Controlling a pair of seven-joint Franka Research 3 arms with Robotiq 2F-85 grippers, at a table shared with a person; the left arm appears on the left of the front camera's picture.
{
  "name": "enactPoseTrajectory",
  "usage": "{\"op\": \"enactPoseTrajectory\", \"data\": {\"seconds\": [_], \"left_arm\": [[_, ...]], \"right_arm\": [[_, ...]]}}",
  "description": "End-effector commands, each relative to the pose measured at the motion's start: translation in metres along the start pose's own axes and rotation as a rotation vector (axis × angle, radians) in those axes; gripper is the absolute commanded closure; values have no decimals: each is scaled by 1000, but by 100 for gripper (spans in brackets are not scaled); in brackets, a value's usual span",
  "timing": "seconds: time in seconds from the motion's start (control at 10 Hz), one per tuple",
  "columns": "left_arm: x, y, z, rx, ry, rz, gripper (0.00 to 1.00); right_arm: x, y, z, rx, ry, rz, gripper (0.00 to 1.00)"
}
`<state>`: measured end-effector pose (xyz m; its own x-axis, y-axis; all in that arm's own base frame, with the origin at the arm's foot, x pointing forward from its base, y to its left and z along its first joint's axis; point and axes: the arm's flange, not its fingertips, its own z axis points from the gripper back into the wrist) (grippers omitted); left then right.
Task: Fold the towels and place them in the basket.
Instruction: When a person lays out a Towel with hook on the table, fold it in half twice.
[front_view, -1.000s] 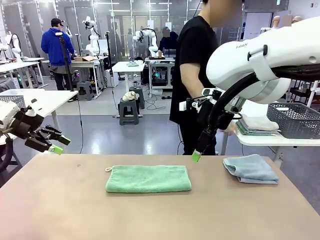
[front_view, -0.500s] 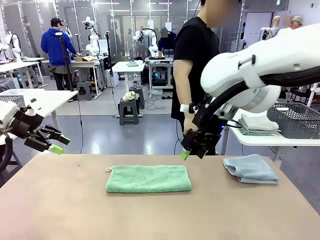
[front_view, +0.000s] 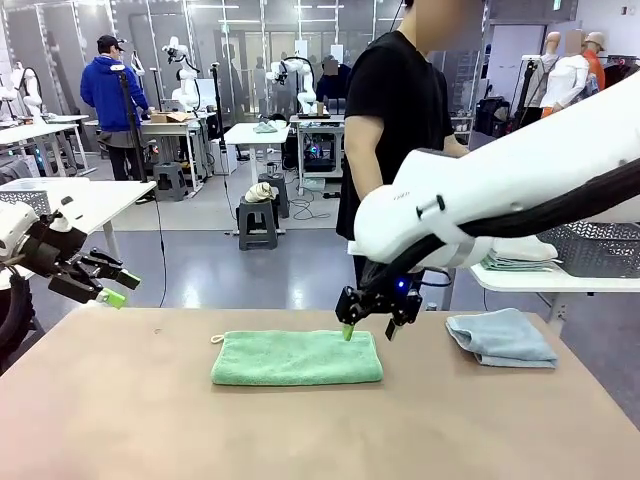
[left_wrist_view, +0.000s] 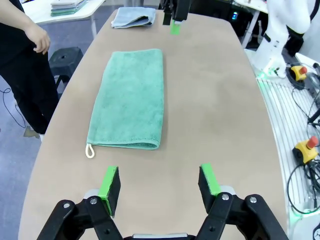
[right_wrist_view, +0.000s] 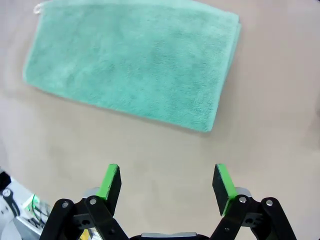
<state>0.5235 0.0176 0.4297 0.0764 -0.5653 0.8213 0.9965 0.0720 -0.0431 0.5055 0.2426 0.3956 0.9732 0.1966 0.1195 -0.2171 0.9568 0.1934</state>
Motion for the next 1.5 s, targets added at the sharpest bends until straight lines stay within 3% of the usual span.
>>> {"op": "enactPoseTrajectory", "data": {"seconds": [0.0, 0.3, 0.6, 1.2, 1.4], "left_arm": [[1, -1, 2, 3, 2, -1, 20], [1, -1, 2, 3, 2, -1, 20], [1, -1, 2, 3, 2, -1, 20], [1, -1, 2, 3, 2, -1, 20], [1, -1, 2, 3, 2, -1, 20]], "right_arm": [[19, 7, -14, -41, 40, -69, 8], [31, -3, -44, -88, -63, -102, 8], [39, -10, -55, -74, -61, -159, 8], [35, -18, -53, -54, -41, -119, 8], [49, -20, -69, -54, -75, -149, 8]]}}
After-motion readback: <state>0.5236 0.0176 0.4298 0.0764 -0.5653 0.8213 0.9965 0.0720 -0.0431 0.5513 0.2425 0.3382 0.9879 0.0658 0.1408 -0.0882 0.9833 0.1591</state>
